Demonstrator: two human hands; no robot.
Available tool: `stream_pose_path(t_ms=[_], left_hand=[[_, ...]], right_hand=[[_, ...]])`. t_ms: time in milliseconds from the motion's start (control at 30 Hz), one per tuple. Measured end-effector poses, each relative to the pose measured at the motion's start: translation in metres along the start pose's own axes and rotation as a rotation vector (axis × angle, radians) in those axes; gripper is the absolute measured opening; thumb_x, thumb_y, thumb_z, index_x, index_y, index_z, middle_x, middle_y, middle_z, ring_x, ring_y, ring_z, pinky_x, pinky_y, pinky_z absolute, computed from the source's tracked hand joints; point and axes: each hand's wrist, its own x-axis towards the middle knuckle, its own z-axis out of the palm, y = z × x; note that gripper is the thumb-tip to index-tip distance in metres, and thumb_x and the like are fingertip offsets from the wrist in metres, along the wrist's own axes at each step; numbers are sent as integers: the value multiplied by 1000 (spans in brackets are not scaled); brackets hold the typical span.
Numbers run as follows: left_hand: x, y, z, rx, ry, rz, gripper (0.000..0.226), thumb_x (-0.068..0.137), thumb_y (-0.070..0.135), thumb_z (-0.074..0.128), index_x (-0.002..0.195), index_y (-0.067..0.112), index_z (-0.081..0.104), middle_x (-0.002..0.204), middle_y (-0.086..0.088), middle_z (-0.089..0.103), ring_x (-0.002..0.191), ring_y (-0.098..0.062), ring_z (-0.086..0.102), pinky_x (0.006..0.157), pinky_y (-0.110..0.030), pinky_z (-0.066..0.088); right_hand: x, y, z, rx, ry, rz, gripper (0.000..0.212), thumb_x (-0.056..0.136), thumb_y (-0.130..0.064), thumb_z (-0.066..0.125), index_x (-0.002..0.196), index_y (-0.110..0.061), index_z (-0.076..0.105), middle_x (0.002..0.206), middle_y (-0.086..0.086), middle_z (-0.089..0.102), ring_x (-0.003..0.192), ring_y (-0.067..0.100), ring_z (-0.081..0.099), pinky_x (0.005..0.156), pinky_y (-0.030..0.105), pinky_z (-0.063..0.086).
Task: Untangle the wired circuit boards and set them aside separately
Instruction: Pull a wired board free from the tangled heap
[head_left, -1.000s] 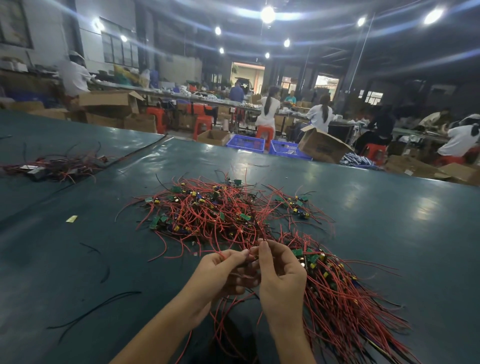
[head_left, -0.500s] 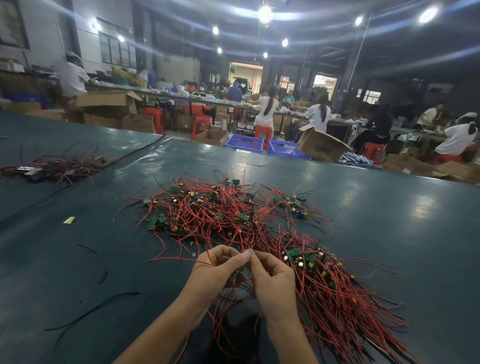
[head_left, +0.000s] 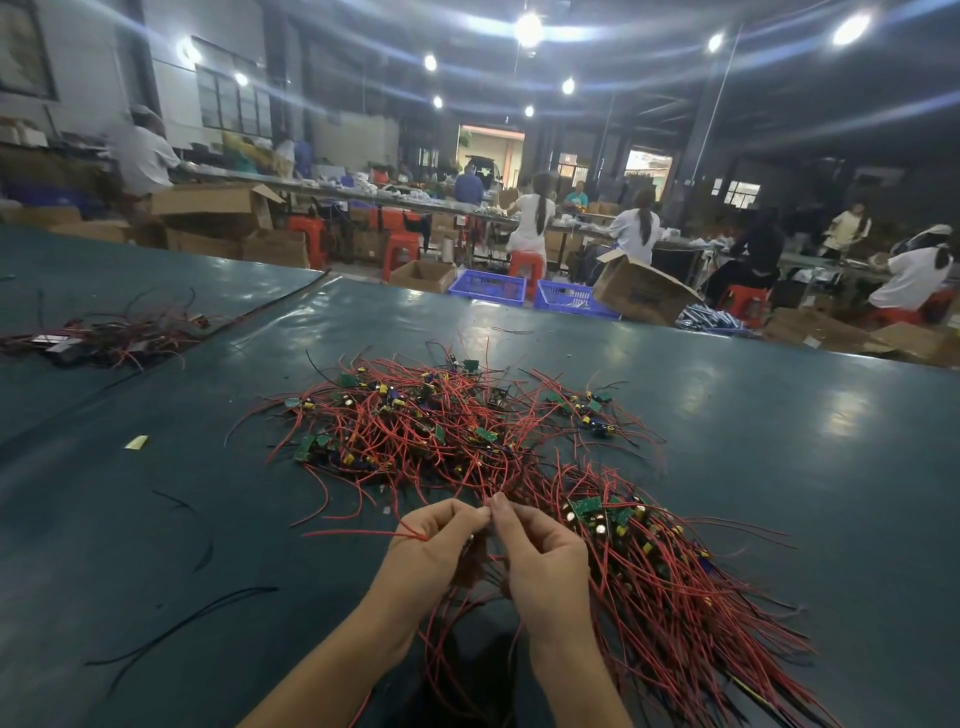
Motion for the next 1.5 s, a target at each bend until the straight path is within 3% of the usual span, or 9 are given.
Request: stream_pose_path(t_ms=[67, 200, 333, 500, 600, 767, 1000, 1133, 1500], left_hand=[[2, -2, -2, 120, 46, 58, 21, 92, 11, 59, 74, 0, 62, 62, -5, 53, 54, -11, 48, 50, -20, 42], [3, -2, -5, 215, 43, 94, 18, 90, 11, 62, 77, 0, 62, 57, -2, 56, 52, -10, 52, 51, -24, 44], [3, -3, -4, 292, 4, 88, 14, 92, 11, 60, 82, 7, 70, 62, 1, 66, 56, -4, 61, 54, -18, 49], [2, -2, -5, 273, -27, 105, 16, 92, 10, 60, 78, 3, 66, 63, -3, 64, 56, -10, 59, 52, -20, 47], [1, -1, -5, 271, -23, 143, 21, 90, 8, 61, 69, 7, 63, 59, -1, 59, 54, -12, 54, 51, -22, 45], [1, -1, -2, 225, -14, 152, 25, 89, 4, 59, 65, 9, 58, 55, 2, 55, 55, -9, 51, 53, -19, 44], [-1, 2, -2, -4, -56, 65, 23, 93, 7, 52, 72, 5, 62, 65, -7, 60, 62, -17, 58, 61, -25, 49], [-2, 3, 0, -52, -86, 44, 26, 91, 17, 55, 90, -7, 65, 80, -17, 63, 75, -26, 59, 68, -30, 50], [-3, 2, 3, 58, -87, 80, 42, 92, 1, 53, 53, 14, 58, 52, 0, 53, 48, -9, 48, 52, -21, 40]], right_hand=[[0, 1, 0, -45, -14, 3, 24, 90, -19, 68, 69, -20, 80, 73, 7, 75, 71, 15, 72, 66, 24, 56], [2, 0, -2, 44, 14, 174, 13, 85, -12, 74, 73, -8, 78, 84, 23, 74, 84, 37, 72, 82, 47, 57], [2, -3, -4, 106, 8, 239, 14, 83, -6, 72, 72, -8, 79, 78, 21, 74, 67, 29, 73, 55, 32, 58], [3, -1, -3, 141, 23, 256, 19, 84, -3, 69, 69, -10, 79, 74, 18, 74, 62, 26, 72, 49, 29, 54], [0, -3, 0, 212, -3, 297, 2, 77, -6, 76, 76, -5, 78, 71, 16, 73, 56, 23, 70, 45, 26, 52], [-3, -2, 2, 303, -85, 365, 43, 56, -31, 77, 94, -9, 79, 98, 17, 75, 81, 25, 70, 68, 33, 51], [-3, -2, 0, 330, -172, 357, 37, 64, -30, 81, 95, -10, 79, 99, 19, 74, 87, 29, 72, 71, 33, 56], [-2, -2, -3, 411, -277, 354, 16, 75, -27, 73, 73, -13, 79, 83, 15, 75, 73, 24, 74, 62, 30, 58], [1, 3, -3, 477, -198, 438, 22, 75, -30, 72, 66, -10, 74, 79, 14, 71, 72, 25, 71, 67, 34, 56]])
